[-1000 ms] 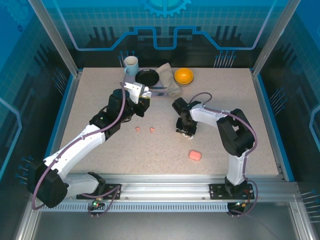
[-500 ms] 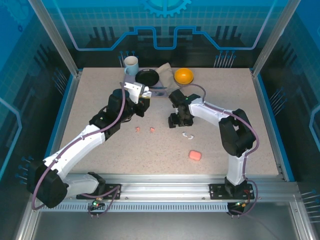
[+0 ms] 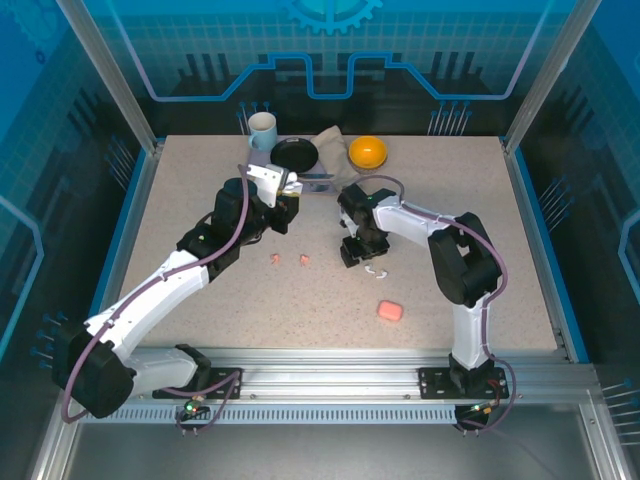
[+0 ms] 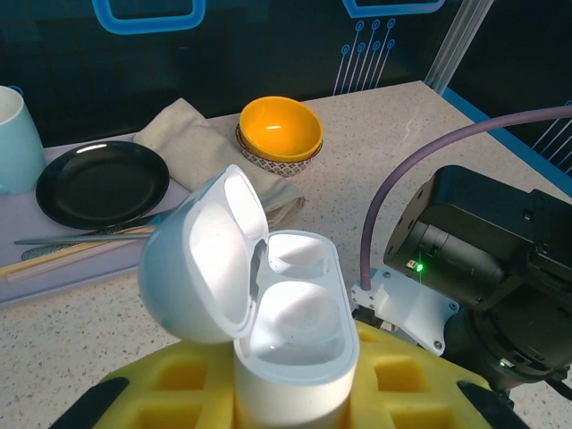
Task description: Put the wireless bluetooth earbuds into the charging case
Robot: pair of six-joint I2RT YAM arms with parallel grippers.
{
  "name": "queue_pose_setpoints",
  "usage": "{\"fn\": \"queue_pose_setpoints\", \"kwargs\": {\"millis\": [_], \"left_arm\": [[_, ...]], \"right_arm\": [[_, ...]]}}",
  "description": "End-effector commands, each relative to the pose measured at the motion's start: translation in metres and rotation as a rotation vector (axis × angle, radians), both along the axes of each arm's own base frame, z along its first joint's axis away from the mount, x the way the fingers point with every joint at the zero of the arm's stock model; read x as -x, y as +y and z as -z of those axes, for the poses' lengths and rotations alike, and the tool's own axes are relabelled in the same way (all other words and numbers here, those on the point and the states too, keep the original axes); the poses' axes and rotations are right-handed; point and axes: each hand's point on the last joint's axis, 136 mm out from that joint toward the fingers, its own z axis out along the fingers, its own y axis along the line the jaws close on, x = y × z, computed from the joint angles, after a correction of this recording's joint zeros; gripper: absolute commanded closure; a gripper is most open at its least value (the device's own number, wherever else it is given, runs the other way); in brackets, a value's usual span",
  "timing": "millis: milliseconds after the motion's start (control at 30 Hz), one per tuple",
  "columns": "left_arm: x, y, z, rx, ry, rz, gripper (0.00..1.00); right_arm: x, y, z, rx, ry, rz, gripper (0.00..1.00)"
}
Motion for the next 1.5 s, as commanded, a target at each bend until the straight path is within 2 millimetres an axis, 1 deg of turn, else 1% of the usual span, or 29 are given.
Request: {"fn": "queue_pose_setpoints", "kwargs": {"millis": [0,433,667,967,1167,1467], "left_arm": [[0.001,0.002,-0.013,0.016,-0.035,0.01,1.0],[-0.001,0.001,-0.016,0.016,-0.039,0.012,1.0],[-0.002,0.0,-0.015,0.018,-0.038,0.012,1.0],[-0.002,0.0,-0.014,0.018,-0.037,0.012,1.0],[-0.002,-0.001,-0.015,0.021,-0.038,0.014,1.0],[-0.002,-0.002,-0.014,0.021,-0.036,0.017,1.0]], "right_arm": [[0.009,-0.014,0.004,0.038,0.033,0.02,0.43],[0.021,-0.02,0.012,0.047,0.071,0.016,0.46],[0.02,-0.021,0.016,0.06,0.072,0.014,0.5],[0.013,-0.022,0.018,0.074,0.065,0.01,0.54],[0.013,-0.023,0.018,0.077,0.07,0.012,0.58],[0.012,-0.021,0.021,0.075,0.076,0.028,0.58]]}}
